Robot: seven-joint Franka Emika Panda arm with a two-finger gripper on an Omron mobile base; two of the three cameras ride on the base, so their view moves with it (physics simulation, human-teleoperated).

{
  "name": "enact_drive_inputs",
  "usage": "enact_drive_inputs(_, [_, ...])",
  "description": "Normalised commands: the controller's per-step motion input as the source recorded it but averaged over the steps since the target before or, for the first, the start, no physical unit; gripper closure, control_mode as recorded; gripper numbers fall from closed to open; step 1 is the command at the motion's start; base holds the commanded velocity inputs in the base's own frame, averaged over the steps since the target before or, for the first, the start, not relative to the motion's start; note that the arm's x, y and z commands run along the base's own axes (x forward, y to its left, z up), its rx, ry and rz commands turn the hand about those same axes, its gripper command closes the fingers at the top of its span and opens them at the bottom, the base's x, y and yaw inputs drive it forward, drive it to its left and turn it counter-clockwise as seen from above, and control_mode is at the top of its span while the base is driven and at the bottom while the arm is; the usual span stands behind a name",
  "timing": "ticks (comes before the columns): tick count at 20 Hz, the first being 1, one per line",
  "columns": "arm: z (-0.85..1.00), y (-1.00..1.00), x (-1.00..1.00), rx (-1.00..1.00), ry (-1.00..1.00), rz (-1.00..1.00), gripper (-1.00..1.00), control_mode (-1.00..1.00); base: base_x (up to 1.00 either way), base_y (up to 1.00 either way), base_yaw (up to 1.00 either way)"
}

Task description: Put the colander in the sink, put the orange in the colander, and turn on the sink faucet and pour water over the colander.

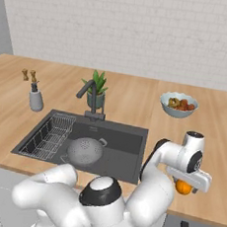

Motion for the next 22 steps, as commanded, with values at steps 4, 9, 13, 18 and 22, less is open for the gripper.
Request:
enact_drive_inputs(4, [-0.44,0.0,-0.41,-0.01,-0.01,0.06,1.0,-1.0,0.0,0.0,0.0])
enact_drive_inputs(9, [-0.06,0.12,-0.6,0.02,-0.05,0.15,1.0,-1.0,0.0,0.0,0.0])
enact_drive_inputs(13, [0.11,0.48,-0.46,0.12,-0.09,0.21,1.0,-1.0,0.0,0.0,0.0])
enact_drive_inputs(18, [0.27,0.71,-0.26,0.1,-0.07,0.24,1.0,-1.0,0.0,0.0,0.0])
enact_drive_inputs(22, [0.46,0.72,-0.01,0.02,-0.01,0.17,1.0,-1.0,0.0,0.0,0.0])
